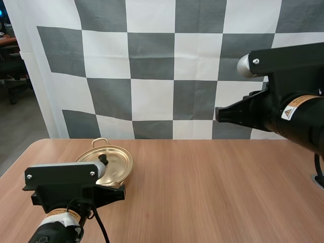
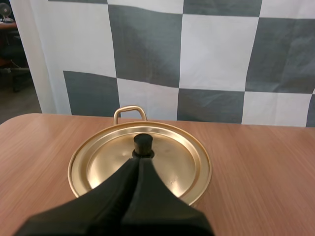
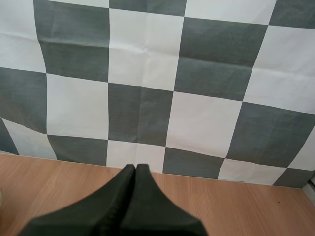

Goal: Open the pot, put the car inside, and close it

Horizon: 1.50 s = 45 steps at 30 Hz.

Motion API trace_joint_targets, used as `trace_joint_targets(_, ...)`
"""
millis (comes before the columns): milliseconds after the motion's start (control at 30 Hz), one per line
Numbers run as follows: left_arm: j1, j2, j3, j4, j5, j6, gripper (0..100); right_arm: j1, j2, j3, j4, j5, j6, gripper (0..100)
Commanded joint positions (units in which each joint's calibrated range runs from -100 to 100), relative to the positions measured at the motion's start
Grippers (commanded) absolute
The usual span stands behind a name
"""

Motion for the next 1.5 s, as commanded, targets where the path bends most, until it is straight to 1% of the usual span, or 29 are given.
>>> trace_joint_targets(0,-0.03,0.0,0.0,0.0,0.0,0.1,0,0.0,-1.7,6.3,-0.1,-5.3,0.0,0)
trace_joint_targets(100,-0.03,0.0,0.0,0.0,-1.0,0.1,0,0.0,-3.1,12.4,-1.0,-12.3,0.0,0)
trace_joint_targets(267,-0.03,0.0,0.0,0.0,-1.0,0.1,0,0.0,-4.2,22.3,-1.3,-33.5,0.0,0)
trace_joint_targets(333,-0.03,0.0,0.0,0.0,-1.0,0.1,0,0.0,-5.0,26.0,-1.3,-39.9,0.0,0)
trace_joint_targets(533,-0.03,0.0,0.0,0.0,-1.0,0.1,0,0.0,-10.7,34.4,-1.1,-45.3,0.0,0)
trace_joint_targets(733,-0.03,0.0,0.0,0.0,-1.0,0.1,0,0.0,-17.0,38.3,-0.7,-45.6,0.1,0)
trace_joint_targets(800,-0.03,0.0,0.0,0.0,-1.0,0.1,0,0.0,-18.8,39.2,0.9,-45.0,0.1,0)
trace_joint_targets(867,-0.03,0.0,0.0,0.0,-1.0,0.1,0,0.0,-20.2,39.9,2.3,-43.0,0.1,0)
trace_joint_targets(1033,-0.03,0.0,0.0,0.0,-1.0,0.1,0,0.0,-23.7,40.2,5.7,-33.4,0.1,0)
trace_joint_targets(1200,-0.03,0.0,0.0,0.0,-1.0,0.1,0,0.0,-26.9,40.2,6.2,-28.9,0.1,0)
trace_joint_targets(1333,-0.03,0.0,0.0,0.0,-1.0,0.1,0,-1.5,-28.4,40.2,6.5,-20.2,0.1,0)
trace_joint_targets(1467,-0.03,0.0,0.0,0.0,-1.0,0.1,0,-4.3,-28.4,40.2,7.7,-19.1,0.2,0)
